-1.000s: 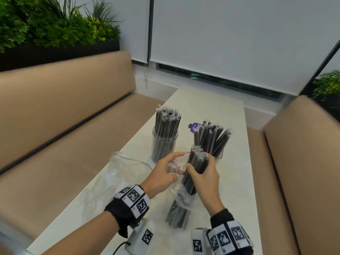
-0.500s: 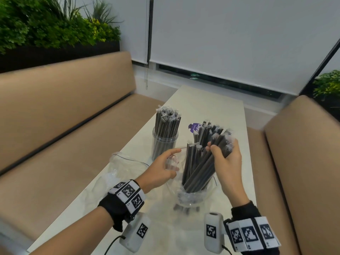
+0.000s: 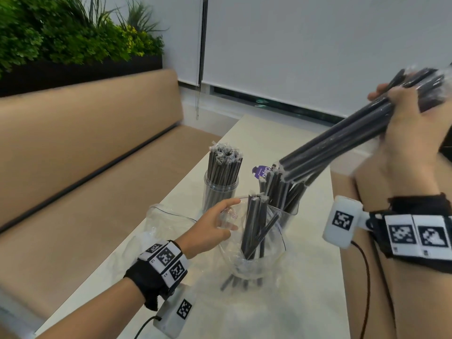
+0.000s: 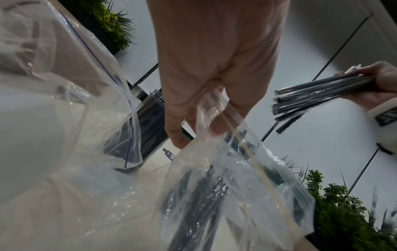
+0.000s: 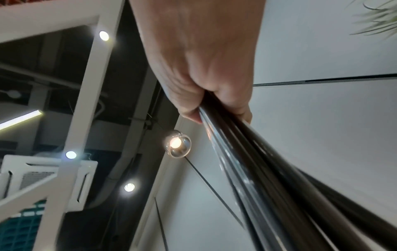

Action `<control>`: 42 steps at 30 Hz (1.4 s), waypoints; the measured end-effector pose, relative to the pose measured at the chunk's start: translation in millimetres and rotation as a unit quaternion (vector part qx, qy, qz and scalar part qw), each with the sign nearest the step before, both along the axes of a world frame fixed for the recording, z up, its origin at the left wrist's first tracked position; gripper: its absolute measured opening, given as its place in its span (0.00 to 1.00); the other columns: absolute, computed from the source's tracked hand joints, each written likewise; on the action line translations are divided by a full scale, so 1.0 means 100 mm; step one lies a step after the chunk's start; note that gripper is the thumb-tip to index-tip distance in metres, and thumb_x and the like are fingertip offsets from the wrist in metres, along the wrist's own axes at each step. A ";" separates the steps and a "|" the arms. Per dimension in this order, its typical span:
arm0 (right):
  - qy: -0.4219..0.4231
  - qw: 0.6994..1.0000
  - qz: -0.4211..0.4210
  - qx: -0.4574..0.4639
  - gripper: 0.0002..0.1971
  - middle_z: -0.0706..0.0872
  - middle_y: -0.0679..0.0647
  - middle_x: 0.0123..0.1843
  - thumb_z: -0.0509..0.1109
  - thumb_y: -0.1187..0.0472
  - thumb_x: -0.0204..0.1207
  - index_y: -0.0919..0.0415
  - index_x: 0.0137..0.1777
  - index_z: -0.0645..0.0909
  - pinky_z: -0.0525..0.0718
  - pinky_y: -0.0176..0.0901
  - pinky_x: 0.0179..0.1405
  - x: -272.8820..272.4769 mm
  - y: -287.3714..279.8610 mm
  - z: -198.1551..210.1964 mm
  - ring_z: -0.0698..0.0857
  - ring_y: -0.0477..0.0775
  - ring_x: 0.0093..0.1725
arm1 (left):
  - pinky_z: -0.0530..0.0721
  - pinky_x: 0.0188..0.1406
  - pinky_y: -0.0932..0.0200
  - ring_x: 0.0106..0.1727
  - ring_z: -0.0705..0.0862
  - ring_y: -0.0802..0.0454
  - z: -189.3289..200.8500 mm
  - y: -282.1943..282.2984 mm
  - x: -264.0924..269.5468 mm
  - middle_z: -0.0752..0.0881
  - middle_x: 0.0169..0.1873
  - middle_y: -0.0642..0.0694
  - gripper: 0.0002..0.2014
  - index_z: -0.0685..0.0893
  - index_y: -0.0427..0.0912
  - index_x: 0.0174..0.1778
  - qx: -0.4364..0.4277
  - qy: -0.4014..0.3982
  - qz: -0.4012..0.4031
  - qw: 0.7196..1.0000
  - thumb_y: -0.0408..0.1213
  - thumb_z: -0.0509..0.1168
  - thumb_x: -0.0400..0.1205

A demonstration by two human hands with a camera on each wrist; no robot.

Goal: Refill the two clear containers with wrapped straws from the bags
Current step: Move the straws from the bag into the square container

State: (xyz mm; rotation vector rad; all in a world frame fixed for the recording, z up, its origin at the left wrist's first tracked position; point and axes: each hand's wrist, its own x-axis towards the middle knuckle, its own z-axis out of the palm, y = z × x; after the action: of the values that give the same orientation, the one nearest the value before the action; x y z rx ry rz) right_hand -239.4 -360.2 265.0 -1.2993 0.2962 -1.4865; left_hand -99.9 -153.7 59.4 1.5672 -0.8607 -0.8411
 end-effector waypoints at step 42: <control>0.499 0.857 -0.014 -0.130 0.05 0.90 0.51 0.38 0.68 0.58 0.80 0.56 0.46 0.84 0.82 0.24 0.47 -0.08 0.48 -1.13 0.88 0.46 0.39 | 0.83 0.39 0.62 0.49 0.90 0.56 -0.07 0.01 -0.05 0.75 0.68 0.51 0.36 0.75 0.54 0.72 -0.021 0.000 0.050 0.999 0.13 0.58 0.75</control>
State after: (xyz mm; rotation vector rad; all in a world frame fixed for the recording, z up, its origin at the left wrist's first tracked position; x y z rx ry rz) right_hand -247.5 -312.1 152.4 -2.2307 0.7967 -0.7551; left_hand -104.8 -152.3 52.1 1.5599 -0.7891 -0.7473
